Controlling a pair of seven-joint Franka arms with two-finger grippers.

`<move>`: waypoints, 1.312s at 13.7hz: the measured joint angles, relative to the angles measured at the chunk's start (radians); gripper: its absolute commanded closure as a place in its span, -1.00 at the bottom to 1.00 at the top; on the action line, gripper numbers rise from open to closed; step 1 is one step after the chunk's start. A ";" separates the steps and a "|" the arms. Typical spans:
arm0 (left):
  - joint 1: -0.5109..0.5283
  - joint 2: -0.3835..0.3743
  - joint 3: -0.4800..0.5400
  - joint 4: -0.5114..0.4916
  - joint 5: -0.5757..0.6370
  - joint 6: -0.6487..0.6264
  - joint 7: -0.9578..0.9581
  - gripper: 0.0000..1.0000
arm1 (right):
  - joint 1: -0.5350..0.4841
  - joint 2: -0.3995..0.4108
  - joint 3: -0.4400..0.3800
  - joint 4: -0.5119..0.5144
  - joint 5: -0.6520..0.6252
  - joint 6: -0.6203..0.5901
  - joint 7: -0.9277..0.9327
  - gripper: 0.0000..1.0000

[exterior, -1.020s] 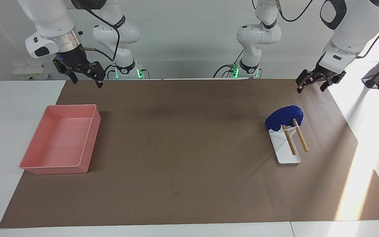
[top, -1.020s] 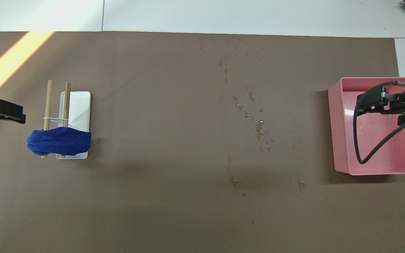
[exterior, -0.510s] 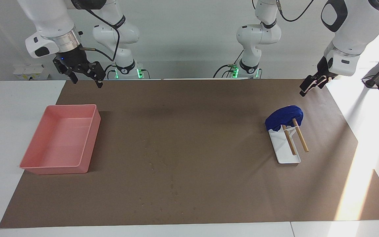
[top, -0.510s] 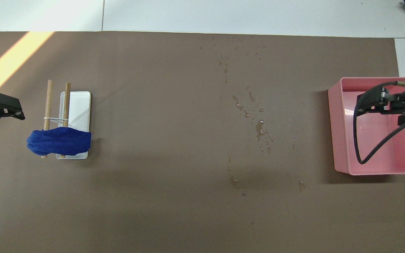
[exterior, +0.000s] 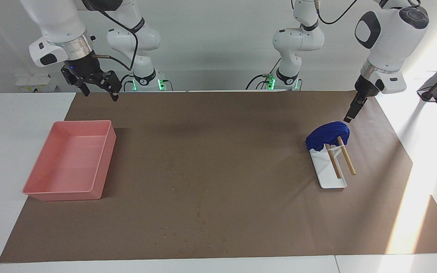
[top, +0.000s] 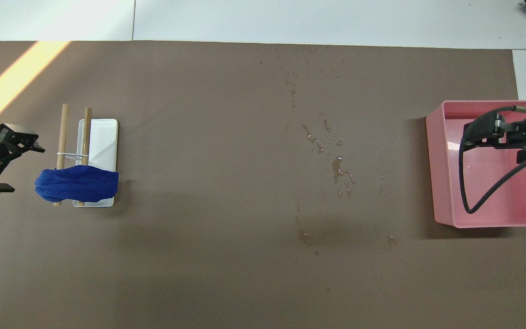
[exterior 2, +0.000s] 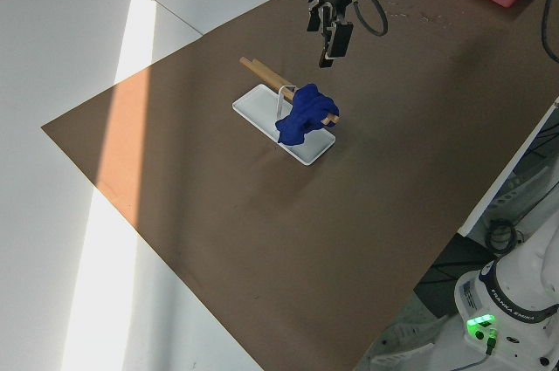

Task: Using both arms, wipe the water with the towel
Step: 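Move the left gripper to the blue towel and grasp it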

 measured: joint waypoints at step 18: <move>0.052 0.059 0.000 -0.210 0.000 0.252 -0.283 -0.24 | 0.000 0.000 0.000 0.000 0.000 -0.003 0.000 -1.00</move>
